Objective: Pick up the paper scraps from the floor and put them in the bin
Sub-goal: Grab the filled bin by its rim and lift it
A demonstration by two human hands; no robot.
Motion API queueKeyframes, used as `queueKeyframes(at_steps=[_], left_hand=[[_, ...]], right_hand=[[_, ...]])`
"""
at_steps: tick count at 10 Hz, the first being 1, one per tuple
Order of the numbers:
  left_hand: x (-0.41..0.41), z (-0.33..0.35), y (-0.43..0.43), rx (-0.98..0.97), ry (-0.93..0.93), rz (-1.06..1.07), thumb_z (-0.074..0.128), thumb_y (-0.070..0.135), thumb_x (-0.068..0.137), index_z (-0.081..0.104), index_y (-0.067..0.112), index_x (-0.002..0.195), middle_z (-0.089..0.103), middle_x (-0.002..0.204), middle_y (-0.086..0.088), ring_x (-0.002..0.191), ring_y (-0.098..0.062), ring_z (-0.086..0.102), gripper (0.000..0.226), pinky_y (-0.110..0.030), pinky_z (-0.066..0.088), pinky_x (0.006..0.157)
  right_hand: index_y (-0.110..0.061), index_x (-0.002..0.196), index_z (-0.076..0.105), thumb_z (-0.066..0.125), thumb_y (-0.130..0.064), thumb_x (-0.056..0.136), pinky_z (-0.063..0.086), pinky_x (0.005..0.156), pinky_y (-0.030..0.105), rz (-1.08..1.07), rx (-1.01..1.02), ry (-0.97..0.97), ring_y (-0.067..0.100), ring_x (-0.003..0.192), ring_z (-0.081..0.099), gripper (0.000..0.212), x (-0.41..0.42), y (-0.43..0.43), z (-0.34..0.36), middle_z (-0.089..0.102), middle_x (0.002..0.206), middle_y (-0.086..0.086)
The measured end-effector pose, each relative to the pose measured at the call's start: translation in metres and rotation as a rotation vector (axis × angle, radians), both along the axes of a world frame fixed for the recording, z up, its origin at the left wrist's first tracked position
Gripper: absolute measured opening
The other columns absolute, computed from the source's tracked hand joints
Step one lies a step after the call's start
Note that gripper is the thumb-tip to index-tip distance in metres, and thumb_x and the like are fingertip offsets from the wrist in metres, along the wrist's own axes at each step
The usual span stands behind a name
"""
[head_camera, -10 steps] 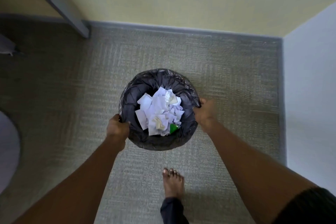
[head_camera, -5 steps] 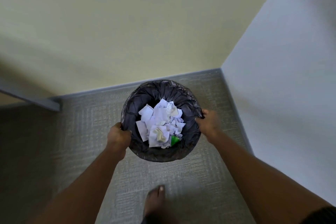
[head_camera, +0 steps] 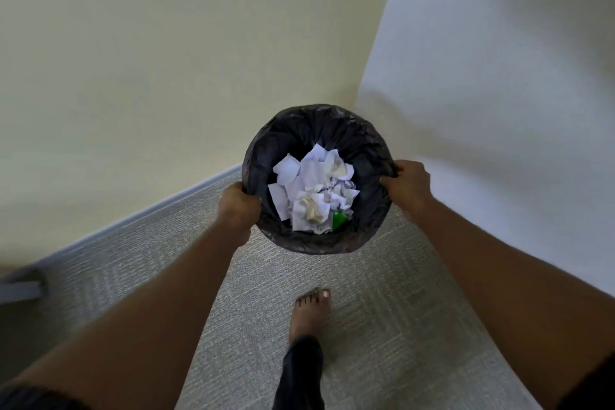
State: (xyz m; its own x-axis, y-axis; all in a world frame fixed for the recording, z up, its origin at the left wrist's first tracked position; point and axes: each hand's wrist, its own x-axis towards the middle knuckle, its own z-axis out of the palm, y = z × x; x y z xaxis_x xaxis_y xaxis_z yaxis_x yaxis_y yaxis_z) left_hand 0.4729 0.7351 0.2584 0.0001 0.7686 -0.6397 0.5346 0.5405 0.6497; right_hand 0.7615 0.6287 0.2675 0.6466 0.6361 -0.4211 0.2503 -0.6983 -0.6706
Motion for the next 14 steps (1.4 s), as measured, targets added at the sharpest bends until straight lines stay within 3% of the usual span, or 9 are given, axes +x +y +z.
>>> queueKeyframes(at_steps=[1,2,3,4,5,9,11,12,14], left_hand=[[0.039,-0.030,0.035,-0.041,-0.001,-0.047,0.056,0.004,0.086,0.064,0.006,0.109,0.069,0.102,-0.021,0.094,-0.042,0.067,0.025,-0.040,0.049,0.068],[0.063,-0.049,0.053,-0.035,0.046,-0.079,0.056,0.005,0.089,0.062,0.009,0.104,0.066,0.099,-0.017,0.087,-0.035,0.064,0.016,-0.036,0.048,0.066],[0.094,-0.079,0.075,-0.025,0.090,-0.131,0.055,0.007,0.091,0.063,0.009,0.108,0.064,0.097,-0.015,0.082,-0.030,0.059,0.019,-0.034,0.047,0.064],[0.108,-0.101,0.086,-0.033,0.104,-0.154,0.055,0.008,0.092,0.064,0.006,0.115,0.064,0.099,-0.015,0.086,-0.032,0.061,0.025,-0.039,0.054,0.071],[0.123,-0.124,0.099,-0.054,0.123,-0.173,0.056,0.009,0.092,0.063,0.005,0.119,0.064,0.102,-0.016,0.094,-0.036,0.064,0.028,-0.050,0.059,0.084],[0.149,-0.147,0.128,-0.018,0.119,-0.244,0.061,0.017,0.090,0.066,0.007,0.113,0.065,0.097,-0.015,0.087,-0.032,0.064,0.025,-0.037,0.054,0.071],[0.156,-0.148,0.128,0.017,0.088,-0.308,0.063,0.027,0.091,0.062,0.006,0.108,0.062,0.095,-0.011,0.083,-0.027,0.059,0.027,-0.029,0.044,0.062],[0.157,-0.144,0.121,0.071,0.109,-0.339,0.062,0.036,0.093,0.054,0.004,0.120,0.059,0.104,-0.010,0.087,-0.026,0.056,0.042,-0.027,0.040,0.057],[0.138,-0.131,0.083,0.367,0.302,-0.482,0.045,0.036,0.102,0.038,-0.001,0.139,0.048,0.140,-0.024,0.129,-0.041,0.047,0.053,-0.047,0.043,0.097]], right_hand=[[-0.003,0.078,0.066,0.072,-0.007,0.082,0.042,0.056,0.030,-0.025,-0.064,-0.064,0.025,0.072,0.059,0.008,0.037,0.022,-0.028,0.063,0.075,0.015],[0.002,0.093,0.073,0.073,-0.008,0.082,0.053,0.068,0.041,-0.074,-0.083,-0.069,0.030,0.082,0.066,0.015,0.057,0.035,-0.053,0.070,0.087,0.020],[0.003,0.099,0.073,0.073,-0.007,0.082,0.050,0.070,0.037,-0.119,-0.118,-0.045,0.027,0.082,0.064,0.019,0.082,0.049,-0.091,0.069,0.088,0.017],[0.002,0.101,0.073,0.074,-0.007,0.082,0.048,0.073,0.030,-0.142,-0.142,-0.030,0.024,0.082,0.063,0.020,0.093,0.057,-0.113,0.069,0.089,0.017],[0.001,0.106,0.073,0.077,-0.009,0.081,0.060,0.089,0.045,-0.171,-0.169,-0.044,0.034,0.096,0.071,0.027,0.106,0.067,-0.137,0.074,0.102,0.022],[0.004,0.110,0.071,0.079,-0.012,0.080,0.061,0.086,0.050,-0.254,-0.214,-0.005,0.037,0.099,0.071,0.035,0.119,0.075,-0.169,0.071,0.100,0.019],[0.004,0.121,0.063,0.082,-0.034,0.079,0.055,0.081,0.036,-0.289,-0.205,0.064,0.036,0.109,0.067,0.060,0.115,0.075,-0.170,0.068,0.118,0.021],[0.001,0.133,0.049,0.075,-0.039,0.086,0.052,0.085,0.037,-0.241,-0.202,0.018,0.035,0.118,0.061,0.067,0.107,0.075,-0.162,0.060,0.130,0.021],[-0.001,0.142,0.036,0.060,-0.030,0.092,0.047,0.097,0.050,-0.018,-0.222,-0.305,0.043,0.127,0.047,0.063,0.065,0.055,-0.132,0.045,0.140,0.024]])
